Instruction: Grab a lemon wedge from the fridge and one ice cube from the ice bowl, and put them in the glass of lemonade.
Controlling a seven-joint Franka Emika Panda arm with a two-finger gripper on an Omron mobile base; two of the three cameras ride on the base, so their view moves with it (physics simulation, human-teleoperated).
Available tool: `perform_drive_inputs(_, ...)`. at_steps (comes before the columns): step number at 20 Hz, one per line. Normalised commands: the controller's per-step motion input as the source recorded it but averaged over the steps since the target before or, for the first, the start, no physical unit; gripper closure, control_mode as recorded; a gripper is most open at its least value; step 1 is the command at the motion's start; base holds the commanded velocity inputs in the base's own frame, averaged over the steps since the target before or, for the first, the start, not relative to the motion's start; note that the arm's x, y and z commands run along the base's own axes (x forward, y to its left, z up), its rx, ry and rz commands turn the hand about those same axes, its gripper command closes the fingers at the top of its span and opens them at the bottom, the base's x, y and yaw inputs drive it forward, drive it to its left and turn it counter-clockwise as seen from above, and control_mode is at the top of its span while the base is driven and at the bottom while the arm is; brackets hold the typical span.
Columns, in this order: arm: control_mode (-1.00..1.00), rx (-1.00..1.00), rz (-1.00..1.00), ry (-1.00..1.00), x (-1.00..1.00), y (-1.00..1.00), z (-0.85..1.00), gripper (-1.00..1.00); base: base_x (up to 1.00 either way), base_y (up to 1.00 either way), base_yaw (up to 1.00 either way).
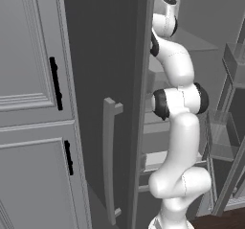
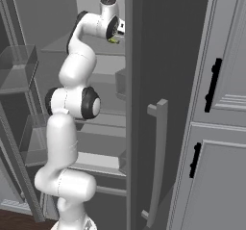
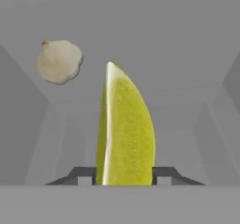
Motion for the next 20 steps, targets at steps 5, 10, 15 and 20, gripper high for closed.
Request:
perform_drive_inputs(5, -1.0, 0.0, 0.0, 0.0, 0.02, 0.0, -0.06, 1.0, 0.0, 0.0, 0.0)
perform_drive_inputs(10, -1.0, -0.02, 0.0, 0.0, -0.18, 0.0, -0.51, 1.0, 0.0, 0.0, 0.0)
perform_drive_inputs(15, -1.0, -0.02, 0.0, -0.02, -0.79, 0.0, -0.61, 1.0, 0.0, 0.0, 0.0)
perform_drive_inputs(20, -1.0, -0.08, 0.0, -0.21, -0.78, 0.02, -0.99, 1.0, 0.0, 0.0, 0.0)
